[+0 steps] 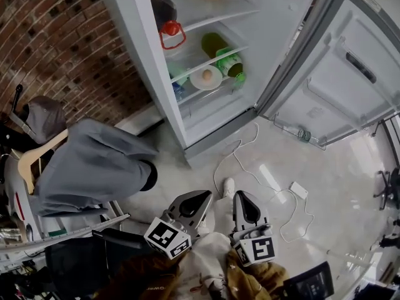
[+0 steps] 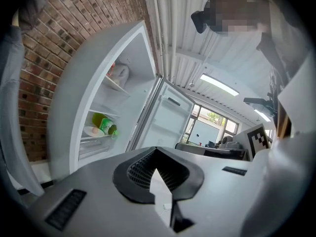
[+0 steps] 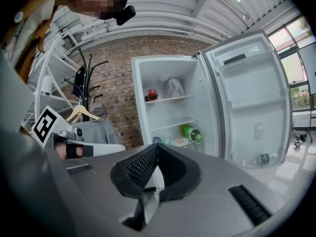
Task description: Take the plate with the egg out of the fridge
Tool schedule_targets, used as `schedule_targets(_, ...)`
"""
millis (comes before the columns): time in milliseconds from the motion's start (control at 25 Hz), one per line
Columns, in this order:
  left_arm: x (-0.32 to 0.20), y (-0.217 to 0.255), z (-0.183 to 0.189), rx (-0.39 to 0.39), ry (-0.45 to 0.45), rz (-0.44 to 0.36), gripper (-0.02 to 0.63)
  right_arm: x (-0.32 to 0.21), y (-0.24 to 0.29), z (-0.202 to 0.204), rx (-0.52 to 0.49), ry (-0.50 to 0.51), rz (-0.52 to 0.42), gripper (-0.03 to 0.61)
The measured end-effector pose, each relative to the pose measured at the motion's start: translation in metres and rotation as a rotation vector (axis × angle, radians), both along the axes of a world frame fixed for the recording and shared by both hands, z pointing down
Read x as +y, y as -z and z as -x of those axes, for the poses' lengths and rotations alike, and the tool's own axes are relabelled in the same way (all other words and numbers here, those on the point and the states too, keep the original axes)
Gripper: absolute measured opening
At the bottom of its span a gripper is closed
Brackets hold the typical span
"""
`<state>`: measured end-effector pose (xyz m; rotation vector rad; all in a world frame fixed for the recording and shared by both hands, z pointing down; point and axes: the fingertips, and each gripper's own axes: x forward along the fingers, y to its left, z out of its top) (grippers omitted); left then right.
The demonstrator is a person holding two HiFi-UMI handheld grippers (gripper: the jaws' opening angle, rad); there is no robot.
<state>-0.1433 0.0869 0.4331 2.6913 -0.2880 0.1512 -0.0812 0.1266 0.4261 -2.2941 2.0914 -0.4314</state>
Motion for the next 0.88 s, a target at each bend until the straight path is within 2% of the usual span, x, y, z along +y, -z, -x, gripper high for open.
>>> schedule_targets(120, -0.014, 0.005, -0.024, 0.004, 0.009, -0.008, -0.005, -0.012, 0.001, -0.025, -0.001, 0.007, 0.022, 0.005)
schedule_targets(360, -0.035, 0.013, -0.079, -0.012, 0.026, -0.030, -0.005, -0.039, 0.009, -0.083, -0.004, 0.030, 0.001, 0.005)
schedule_targets(640, -0.055, 0.014, -0.129, -0.047, 0.057, -0.040, -0.005, -0.066, 0.010, -0.131, -0.029, 0.095, -0.022, 0.005)
schedule_targets(880, -0.068, 0.009, -0.166, -0.087, 0.080, -0.068, -0.005, -0.085, -0.001, -0.166, -0.121, 0.142, -0.014, 0.005)
